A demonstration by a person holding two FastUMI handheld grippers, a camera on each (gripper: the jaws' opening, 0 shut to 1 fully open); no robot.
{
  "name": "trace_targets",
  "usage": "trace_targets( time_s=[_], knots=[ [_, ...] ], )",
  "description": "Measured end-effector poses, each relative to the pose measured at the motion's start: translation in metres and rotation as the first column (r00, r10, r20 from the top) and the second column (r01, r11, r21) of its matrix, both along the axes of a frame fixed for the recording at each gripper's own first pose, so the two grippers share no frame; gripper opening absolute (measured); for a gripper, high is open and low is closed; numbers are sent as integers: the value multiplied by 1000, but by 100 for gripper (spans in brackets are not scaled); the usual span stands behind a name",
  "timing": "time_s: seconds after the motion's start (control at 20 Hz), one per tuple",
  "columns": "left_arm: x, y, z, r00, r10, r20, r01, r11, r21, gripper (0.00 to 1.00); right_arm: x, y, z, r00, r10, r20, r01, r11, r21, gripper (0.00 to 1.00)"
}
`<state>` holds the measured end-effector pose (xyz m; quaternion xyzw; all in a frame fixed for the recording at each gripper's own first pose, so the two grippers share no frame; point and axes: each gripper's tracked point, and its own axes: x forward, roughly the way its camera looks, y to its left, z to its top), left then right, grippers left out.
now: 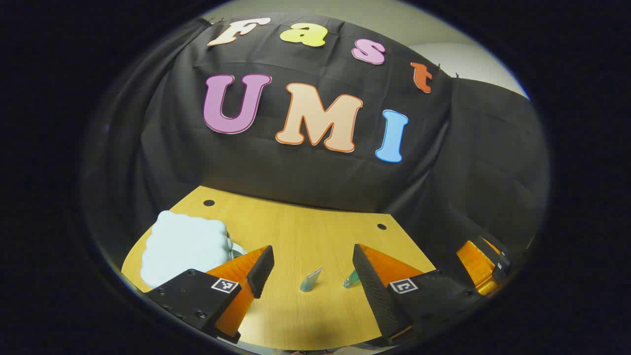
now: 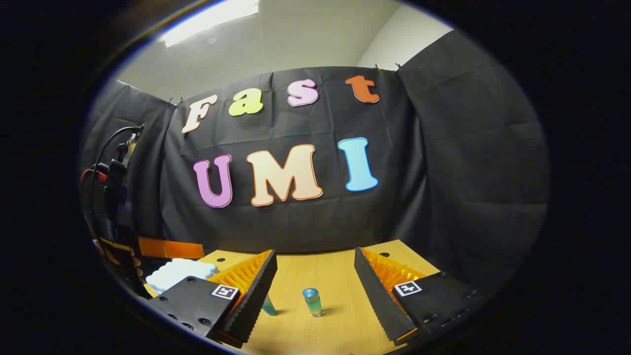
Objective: First open the suitcase, pack the skin care products into it, and then close the suitcase.
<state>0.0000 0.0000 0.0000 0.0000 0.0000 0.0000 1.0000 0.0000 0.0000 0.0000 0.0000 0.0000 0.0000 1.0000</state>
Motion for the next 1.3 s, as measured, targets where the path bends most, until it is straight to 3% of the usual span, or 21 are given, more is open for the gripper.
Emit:
trace_targets(
  time_s=[0.35, 0.65, 0.9, 1.1, 1.2, 1.25, 1.3],
  knots=[
    [11, 46, -28, 986, 87, -143, -97, 993, -63, 95, 7, 17, -17, 996, 70, -52, -70, 998, 2, 98],
    [46, 81, -47, 950, 114, -290, -140, 988, -67, 94, 12, 12, -26, 992, 92, -84, -91, 996, 13, 98],
    [79, 100, -73, 880, 98, -464, -169, 979, -114, 94, 13, -9, -41, 990, 56, -131, -55, 998, 13, 98],
    [98, 113, -90, 822, 98, -560, -189, 976, -107, 89, 11, -24, -50, 985, 22, -171, -17, 999, 33, 94],
    [108, 120, -99, 790, 111, -603, -206, 974, -91, 89, 10, -28, -51, 984, 9, -175, -3, 999, 36, 98],
    [113, 123, -105, 774, 113, -623, -211, 974, -85, 82, 10, -31, -51, 984, 3, -177, 3, 999, 36, 94],
    [117, 125, -109, 758, 114, -642, -217, 973, -83, 77, 10, -33, -52, 984, -2, -177, 9, 999, 35, 98]
  ],
)
